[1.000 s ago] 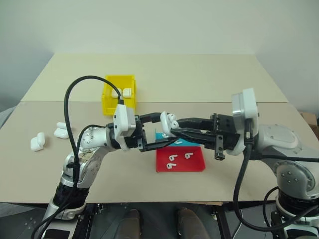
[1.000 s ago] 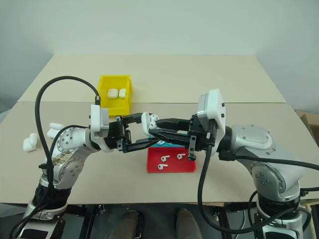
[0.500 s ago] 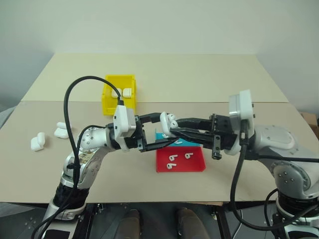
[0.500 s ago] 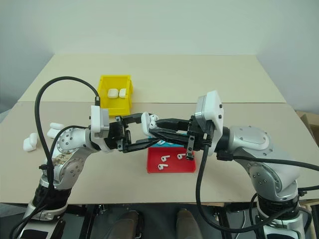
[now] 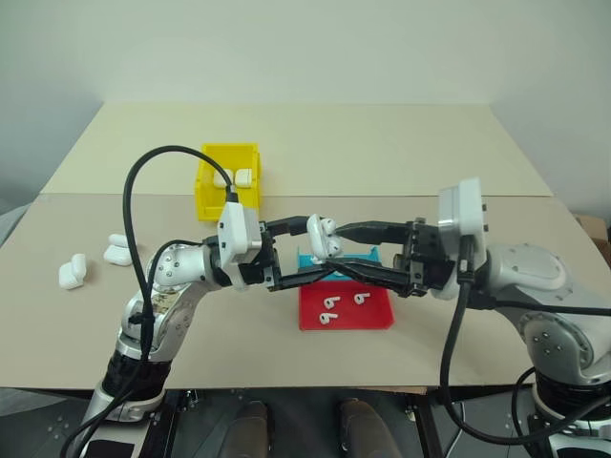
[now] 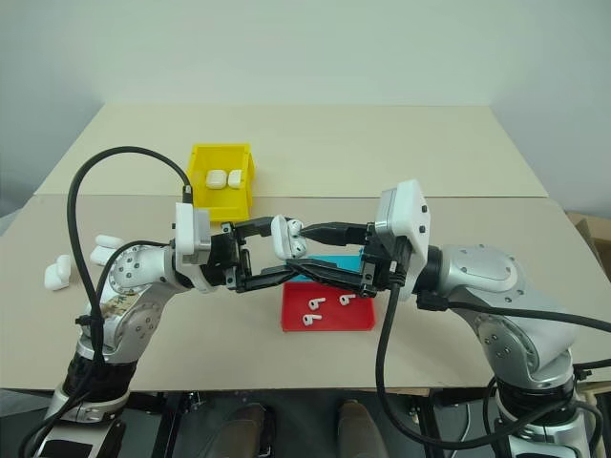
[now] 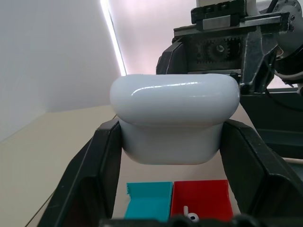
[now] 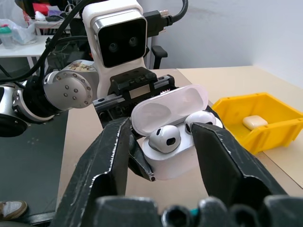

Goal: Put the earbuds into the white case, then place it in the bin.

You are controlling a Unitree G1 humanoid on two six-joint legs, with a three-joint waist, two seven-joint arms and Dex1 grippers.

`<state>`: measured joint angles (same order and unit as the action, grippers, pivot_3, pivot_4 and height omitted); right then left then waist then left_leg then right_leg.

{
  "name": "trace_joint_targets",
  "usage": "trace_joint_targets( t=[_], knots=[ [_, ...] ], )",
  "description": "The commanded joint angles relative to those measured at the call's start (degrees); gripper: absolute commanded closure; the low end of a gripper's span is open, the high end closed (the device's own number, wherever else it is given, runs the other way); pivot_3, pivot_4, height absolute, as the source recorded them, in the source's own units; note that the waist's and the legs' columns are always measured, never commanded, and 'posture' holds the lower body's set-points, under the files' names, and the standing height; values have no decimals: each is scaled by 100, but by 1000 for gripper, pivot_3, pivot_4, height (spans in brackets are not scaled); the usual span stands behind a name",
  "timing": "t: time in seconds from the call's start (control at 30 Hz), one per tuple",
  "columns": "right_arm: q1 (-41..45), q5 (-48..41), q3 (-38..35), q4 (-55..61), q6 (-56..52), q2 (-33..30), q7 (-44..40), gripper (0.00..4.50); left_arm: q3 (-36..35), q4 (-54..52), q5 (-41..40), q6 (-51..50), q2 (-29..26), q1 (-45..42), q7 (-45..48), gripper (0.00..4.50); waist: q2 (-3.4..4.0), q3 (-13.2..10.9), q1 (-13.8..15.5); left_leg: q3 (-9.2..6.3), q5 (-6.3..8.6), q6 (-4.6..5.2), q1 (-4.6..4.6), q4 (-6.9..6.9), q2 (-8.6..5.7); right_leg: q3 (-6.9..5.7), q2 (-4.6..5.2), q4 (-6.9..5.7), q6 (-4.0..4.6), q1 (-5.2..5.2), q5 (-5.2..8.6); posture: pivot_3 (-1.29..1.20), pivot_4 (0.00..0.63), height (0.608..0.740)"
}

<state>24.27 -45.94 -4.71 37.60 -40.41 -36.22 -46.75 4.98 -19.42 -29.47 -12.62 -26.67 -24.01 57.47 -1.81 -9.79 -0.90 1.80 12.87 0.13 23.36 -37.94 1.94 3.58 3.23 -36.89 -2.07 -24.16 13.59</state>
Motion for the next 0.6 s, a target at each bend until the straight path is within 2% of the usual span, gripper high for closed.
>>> trace_joint_targets(
  t=[0.03, 0.27, 0.37, 0.53, 0.57, 0.6],
  knots=[
    [84, -200, -270, 51, 165, -145, -81, 1941, -42, -49, -9, 123, -20, 6, 42, 1720, 0, 0, 2, 0, 0, 0, 0, 0, 0, 0, 0, 0, 0, 0, 0, 0, 150, 740],
    [367, -804, -730, -120, -19, -711, -444, 1941, 7, 221, 173, 140, -34, -60, 46, 1720, -1, 0, -2, 0, 0, 0, -1, 0, 0, 0, 0, 1, 0, 1, 0, 0, 150, 740],
    [1368, -871, -371, -525, -572, -948, -166, 2545, 148, 407, 384, 155, 9, -202, 28, 1720, 0, -1, -41, 3, 0, 0, -4, 0, 0, 5, -1, -1, 1, -1, -1, 0, 150, 740],
    [2427, -500, 410, -830, -881, -1098, -341, 4284, 341, 572, 540, 91, 149, -478, -26, 1720, 0, -1, -16, 0, 0, 1, -3, 0, 3, 3, -6, 1, 2, 0, -1, 0, 150, 740],
    [2522, -432, 519, -853, -897, -1117, -383, 4491, 353, 581, 545, 94, 175, -496, -34, 1720, 0, -1, -11, 1, 0, 1, 1, 0, 2, 4, -4, 6, 2, -2, -1, 0, 150, 740],
    [2604, -325, 657, -862, -907, -1155, -444, 4491, 368, 570, 558, 45, 184, -519, -51, 1720, 0, -1, -5, 3, 0, 2, 6, 0, 2, 4, -2, 8, 1, -4, -1, 0, 150, 740]
  ],
)
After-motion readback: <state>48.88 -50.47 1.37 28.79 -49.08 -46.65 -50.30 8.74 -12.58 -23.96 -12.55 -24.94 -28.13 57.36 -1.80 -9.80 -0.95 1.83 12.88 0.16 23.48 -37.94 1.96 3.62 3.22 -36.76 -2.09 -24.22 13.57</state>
